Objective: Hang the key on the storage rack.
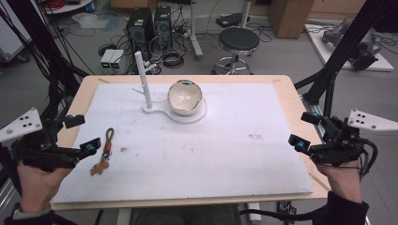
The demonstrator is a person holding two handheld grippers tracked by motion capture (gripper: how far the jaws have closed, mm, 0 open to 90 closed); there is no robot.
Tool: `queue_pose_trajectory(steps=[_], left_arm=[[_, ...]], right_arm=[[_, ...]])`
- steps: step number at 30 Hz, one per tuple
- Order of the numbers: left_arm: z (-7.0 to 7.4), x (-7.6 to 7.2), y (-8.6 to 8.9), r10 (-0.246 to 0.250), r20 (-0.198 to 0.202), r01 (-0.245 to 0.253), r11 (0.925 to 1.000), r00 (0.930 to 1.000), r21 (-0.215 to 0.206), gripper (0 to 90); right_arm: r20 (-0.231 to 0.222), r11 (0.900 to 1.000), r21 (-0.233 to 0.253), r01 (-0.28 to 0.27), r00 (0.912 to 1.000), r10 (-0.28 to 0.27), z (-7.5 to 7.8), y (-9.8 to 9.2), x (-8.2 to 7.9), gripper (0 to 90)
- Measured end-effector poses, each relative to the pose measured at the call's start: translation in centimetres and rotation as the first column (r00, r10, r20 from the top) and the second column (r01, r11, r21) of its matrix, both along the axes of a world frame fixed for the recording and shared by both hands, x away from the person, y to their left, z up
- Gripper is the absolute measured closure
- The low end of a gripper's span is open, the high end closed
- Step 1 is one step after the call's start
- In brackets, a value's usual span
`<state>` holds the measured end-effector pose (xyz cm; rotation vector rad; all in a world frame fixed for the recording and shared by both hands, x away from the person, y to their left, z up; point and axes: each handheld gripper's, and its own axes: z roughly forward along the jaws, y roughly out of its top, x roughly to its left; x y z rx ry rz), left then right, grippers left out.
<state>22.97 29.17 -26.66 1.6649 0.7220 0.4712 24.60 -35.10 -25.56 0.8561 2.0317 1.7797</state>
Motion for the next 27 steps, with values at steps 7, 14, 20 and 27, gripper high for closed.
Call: queue_pose_trajectory(steps=[7, 14, 20, 27], left_arm=[[-0.5, 0.5, -0.1, 0.023, -0.011, -0.023, 0.9997, 0.9997, 0.006, 5.5], [-2.3, 2.3, 0.7, 0.046, -0.062, -0.046, 0.9989, 0.9970, 0.007, 5.5], [-4.0, 3.7, 2.2, 0.094, -0.091, -0.095, 0.9954, 0.9914, -0.007, 5.5], [-5.4, 5.8, 3.2, 0.156, -0.128, -0.156, 0.9877, 0.9794, 0.008, 6.6]], right_arm=[[-0.002, 1.000, 0.001, 0.006, 1.0000, -0.006, -0.1, -0.2, 0.0, 1.0], [-0.009, 1.000, -0.009, -0.009, 0.9999, 0.008, -0.4, 0.2, 0.3, 1.0], [-0.025, 1.000, -0.016, -0.010, 0.9996, 0.009, -0.6, 0.4, 0.4, 1.0], [-0.047, 1.000, -0.014, -0.018, 0.9988, 0.017, -1.1, 0.7, 0.7, 1.0]])
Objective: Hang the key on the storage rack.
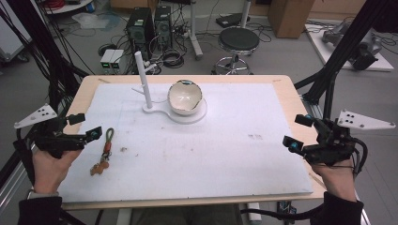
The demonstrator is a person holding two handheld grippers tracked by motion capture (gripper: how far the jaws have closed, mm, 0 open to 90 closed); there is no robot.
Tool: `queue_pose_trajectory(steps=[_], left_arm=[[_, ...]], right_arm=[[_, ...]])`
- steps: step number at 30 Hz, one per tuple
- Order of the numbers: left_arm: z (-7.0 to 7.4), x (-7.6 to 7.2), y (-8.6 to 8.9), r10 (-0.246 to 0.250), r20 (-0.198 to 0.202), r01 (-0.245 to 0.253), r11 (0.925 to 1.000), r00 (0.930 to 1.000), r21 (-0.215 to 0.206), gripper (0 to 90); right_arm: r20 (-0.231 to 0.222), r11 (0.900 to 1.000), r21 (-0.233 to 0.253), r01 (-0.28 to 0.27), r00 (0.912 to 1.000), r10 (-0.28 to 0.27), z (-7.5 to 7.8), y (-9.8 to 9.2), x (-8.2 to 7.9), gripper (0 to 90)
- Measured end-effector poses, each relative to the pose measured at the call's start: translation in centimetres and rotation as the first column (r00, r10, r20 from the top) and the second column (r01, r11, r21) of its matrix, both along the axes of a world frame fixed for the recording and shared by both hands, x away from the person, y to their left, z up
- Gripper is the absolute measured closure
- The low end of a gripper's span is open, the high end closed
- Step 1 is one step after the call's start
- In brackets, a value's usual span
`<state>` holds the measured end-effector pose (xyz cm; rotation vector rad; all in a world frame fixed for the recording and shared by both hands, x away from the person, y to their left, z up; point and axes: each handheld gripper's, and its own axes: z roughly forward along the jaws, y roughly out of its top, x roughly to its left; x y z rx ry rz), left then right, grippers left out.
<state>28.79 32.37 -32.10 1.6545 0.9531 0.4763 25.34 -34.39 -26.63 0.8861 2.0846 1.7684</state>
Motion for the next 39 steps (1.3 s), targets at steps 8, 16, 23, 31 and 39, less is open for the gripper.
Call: queue_pose_trajectory(steps=[8, 16, 23, 31, 39], left_arm=[[-1.1, 2.4, 0.6, 0.053, -0.007, -0.052, 0.9979, 0.9986, 0.039, 9.0], [-2.6, 4.8, 1.7, 0.112, -0.076, -0.107, 0.9925, 0.9909, 0.059, 9.0], [-4.5, 6.2, 2.4, 0.171, -0.135, -0.157, 0.9817, 0.9760, 0.109, 9.2], [-6.4, 8.2, 2.5, 0.157, -0.167, -0.134, 0.9814, 0.9735, 0.137, 9.3], [-8.3, 9.7, 3.0, 0.192, -0.239, -0.150, 0.9716, 0.9519, 0.183, 10.7]], right_arm=[[-0.030, 1.000, -0.025, -0.011, 0.9995, 0.010, -0.8, 0.7, 0.7, 1.0], [-0.034, 0.999, -0.033, -0.020, 0.9992, 0.019, -0.8, 0.9, 0.8, 1.0], [-0.045, 0.999, -0.033, -0.023, 0.9987, 0.022, -1.0, 0.8, 0.9, 1.0], [-0.042, 0.999, -0.035, -0.027, 0.9988, 0.025, -0.9, 0.8, 1.1, 1.0], [-0.039, 0.999, -0.040, -0.026, 0.9989, 0.024, -0.8, 0.8, 1.0, 1.0]])
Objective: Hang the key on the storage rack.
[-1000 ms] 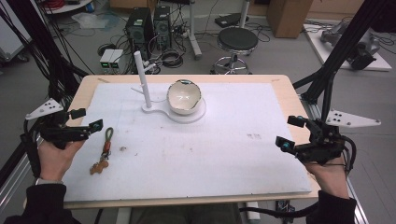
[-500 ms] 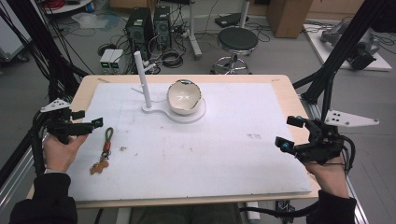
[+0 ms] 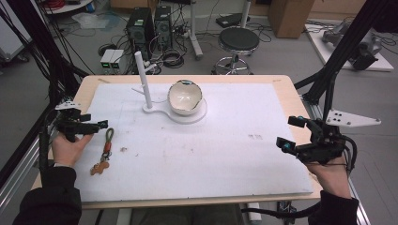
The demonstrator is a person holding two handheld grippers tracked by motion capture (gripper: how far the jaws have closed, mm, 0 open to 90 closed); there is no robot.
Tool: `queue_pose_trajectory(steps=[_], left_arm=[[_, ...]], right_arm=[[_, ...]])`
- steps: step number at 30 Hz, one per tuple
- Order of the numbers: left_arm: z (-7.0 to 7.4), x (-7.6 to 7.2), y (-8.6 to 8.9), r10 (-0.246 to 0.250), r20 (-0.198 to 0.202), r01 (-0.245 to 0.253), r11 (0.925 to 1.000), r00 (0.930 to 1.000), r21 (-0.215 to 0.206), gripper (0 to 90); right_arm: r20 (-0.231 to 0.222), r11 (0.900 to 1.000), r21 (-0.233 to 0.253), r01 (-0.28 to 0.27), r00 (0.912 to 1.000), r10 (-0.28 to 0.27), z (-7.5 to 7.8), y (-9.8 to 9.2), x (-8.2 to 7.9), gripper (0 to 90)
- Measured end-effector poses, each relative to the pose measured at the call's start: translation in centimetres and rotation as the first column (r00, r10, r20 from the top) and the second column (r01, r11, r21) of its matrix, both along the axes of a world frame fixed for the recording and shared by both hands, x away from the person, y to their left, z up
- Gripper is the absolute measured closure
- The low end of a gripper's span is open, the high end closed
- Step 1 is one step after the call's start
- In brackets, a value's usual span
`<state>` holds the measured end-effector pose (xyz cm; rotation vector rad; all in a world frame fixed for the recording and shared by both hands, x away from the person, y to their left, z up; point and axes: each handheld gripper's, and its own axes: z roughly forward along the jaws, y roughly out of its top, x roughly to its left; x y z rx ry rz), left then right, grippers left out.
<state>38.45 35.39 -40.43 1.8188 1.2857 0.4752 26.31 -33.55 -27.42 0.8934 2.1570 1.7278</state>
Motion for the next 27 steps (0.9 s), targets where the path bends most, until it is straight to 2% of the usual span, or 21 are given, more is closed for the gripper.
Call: queue_pose_trajectory(steps=[1, 5, 7, 8, 9, 10, 11, 19, 21, 24, 27], left_arm=[[0.0, 0.0, 0.0, 0.000, 0.000, 0.000, 1.0000, 1.0000, 0.000, 10.7], [-1.1, 0.6, -0.1, 0.013, -0.055, -0.011, 0.9993, 0.9984, 0.035, 10.9], [-1.7, 0.7, 0.1, 0.030, -0.058, -0.029, 0.9991, 0.9978, 0.032, 10.9], [-2.5, 0.6, 0.6, 0.052, -0.073, -0.050, 0.9985, 0.9960, 0.023, 11.7], [-2.9, 0.6, 0.8, 0.060, -0.092, -0.058, 0.9980, 0.9940, 0.027, 11.7], [-2.9, 0.6, 0.8, 0.060, -0.092, -0.058, 0.9980, 0.9940, 0.027, 11.6], [-3.4, 0.5, 1.2, 0.088, -0.100, -0.084, 0.9957, 0.9911, 0.039, 12.1], [-3.5, 0.3, 1.6, 0.085, -0.071, -0.085, 0.9963, 0.9939, -0.006, 14.2], [-3.5, 0.4, 1.4, 0.084, -0.062, -0.084, 0.9964, 0.9945, -0.002, 14.2], [-3.8, 0.6, 1.2, 0.095, -0.092, -0.093, 0.9955, 0.9912, 0.018, 14.3], [-3.8, 0.6, 0.9, 0.092, -0.088, -0.090, 0.9957, 0.9919, 0.019, 14.5]], right_arm=[[-0.002, 1.000, 0.000, -0.001, 1.0000, 0.001, 0.0, 0.0, 0.0, 1.0], [-0.004, 1.000, -0.006, -0.005, 1.0000, 0.005, -0.1, 0.1, 0.0, 1.0], [-0.004, 1.000, -0.008, -0.005, 1.0000, 0.005, -0.1, 0.1, 0.0, 1.0], [-0.003, 1.000, -0.010, -0.006, 1.0000, 0.006, -0.1, 0.2, 0.0, 1.0], [-0.002, 1.000, -0.009, -0.003, 1.0000, 0.002, -0.1, 0.1, 0.0, 1.0], [-0.003, 1.000, -0.006, 0.002, 1.0000, -0.002, -0.1, 0.1, 0.0, 1.0], [-0.008, 1.000, -0.003, 0.003, 1.0000, -0.003, -0.2, 0.0, 0.0, 1.0], [-0.019, 1.000, -0.018, -0.007, 0.9998, 0.006, -0.5, 0.5, 0.5, 1.0], [-0.024, 1.000, -0.019, -0.008, 0.9997, 0.008, -0.5, 0.6, 0.6, 1.0], [-0.018, 1.000, -0.020, -0.016, 0.9997, 0.016, -0.5, 0.8, 0.7, 0.9], [-0.025, 1.000, -0.023, -0.019, 0.9995, 0.018, -0.6, 0.8, 0.7, 1.0]])
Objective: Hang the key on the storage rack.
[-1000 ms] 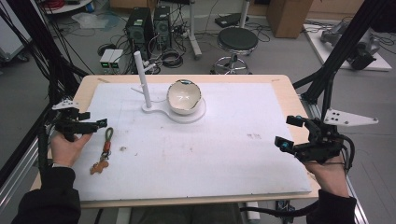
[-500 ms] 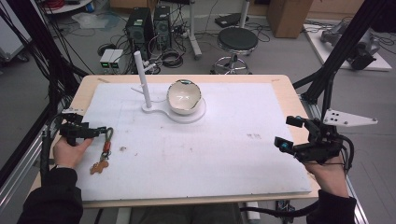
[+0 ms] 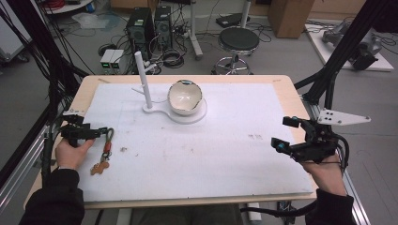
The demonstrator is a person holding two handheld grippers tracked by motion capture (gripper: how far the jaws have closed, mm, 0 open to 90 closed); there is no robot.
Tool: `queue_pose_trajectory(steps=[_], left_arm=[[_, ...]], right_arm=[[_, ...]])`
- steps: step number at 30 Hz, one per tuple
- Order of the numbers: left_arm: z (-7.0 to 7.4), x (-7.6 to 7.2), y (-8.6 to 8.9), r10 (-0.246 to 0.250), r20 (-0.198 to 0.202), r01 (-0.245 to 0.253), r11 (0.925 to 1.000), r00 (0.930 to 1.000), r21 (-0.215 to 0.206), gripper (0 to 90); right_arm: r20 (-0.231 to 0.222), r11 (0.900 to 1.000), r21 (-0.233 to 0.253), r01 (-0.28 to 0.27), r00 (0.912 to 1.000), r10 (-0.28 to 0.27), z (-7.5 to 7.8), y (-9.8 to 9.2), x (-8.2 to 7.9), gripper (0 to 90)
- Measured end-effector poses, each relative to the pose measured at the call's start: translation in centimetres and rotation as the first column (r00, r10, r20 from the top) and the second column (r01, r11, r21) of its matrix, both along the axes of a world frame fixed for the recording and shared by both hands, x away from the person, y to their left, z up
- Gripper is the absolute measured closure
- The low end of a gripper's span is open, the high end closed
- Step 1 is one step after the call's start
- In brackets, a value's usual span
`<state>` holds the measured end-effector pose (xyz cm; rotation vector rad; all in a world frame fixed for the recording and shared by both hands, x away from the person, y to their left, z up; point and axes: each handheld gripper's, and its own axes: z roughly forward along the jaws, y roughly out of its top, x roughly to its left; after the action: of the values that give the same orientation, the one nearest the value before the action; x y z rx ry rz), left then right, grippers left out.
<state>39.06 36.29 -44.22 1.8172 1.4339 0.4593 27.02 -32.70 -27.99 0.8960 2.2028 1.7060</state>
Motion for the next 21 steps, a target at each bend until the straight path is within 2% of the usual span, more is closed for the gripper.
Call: queue_pose_trajectory(steps=[2, 4, 8, 13, 21], left_arm=[[0.1, 0.0, -0.4, -0.002, 0.018, 0.002, 1.0000, 0.9998, 0.005, 15.0], [0.0, 0.1, -0.5, -0.001, 0.012, 0.001, 1.0000, 0.9999, 0.001, 15.2], [-0.2, 0.1, -0.9, -0.012, 0.009, 0.011, 0.9983, 0.9999, 0.058, 15.9], [-0.2, 0.1, -1.1, -0.009, 0.012, 0.008, 0.9968, 0.9999, 0.080, 16.6], [-0.3, 0.1, -1.9, 0.000, 0.022, -0.003, 0.9888, 0.9998, 0.149, 17.8]], right_arm=[[0.000, 1.000, 0.002, -0.001, 1.0000, 0.001, -0.1, 0.0, 0.1, 1.0], [0.002, 1.000, 0.000, -0.002, 1.0000, 0.002, -0.1, 0.0, 0.1, 1.0], [0.002, 1.000, 0.000, 0.001, 1.0000, -0.001, -0.1, -0.3, 0.0, 1.0], [0.003, 1.000, -0.001, -0.003, 1.0000, 0.003, -0.1, -0.3, 0.0, 1.0], [-0.010, 1.000, -0.005, -0.006, 0.9999, 0.006, -0.3, -0.1, 0.1, 1.0]])
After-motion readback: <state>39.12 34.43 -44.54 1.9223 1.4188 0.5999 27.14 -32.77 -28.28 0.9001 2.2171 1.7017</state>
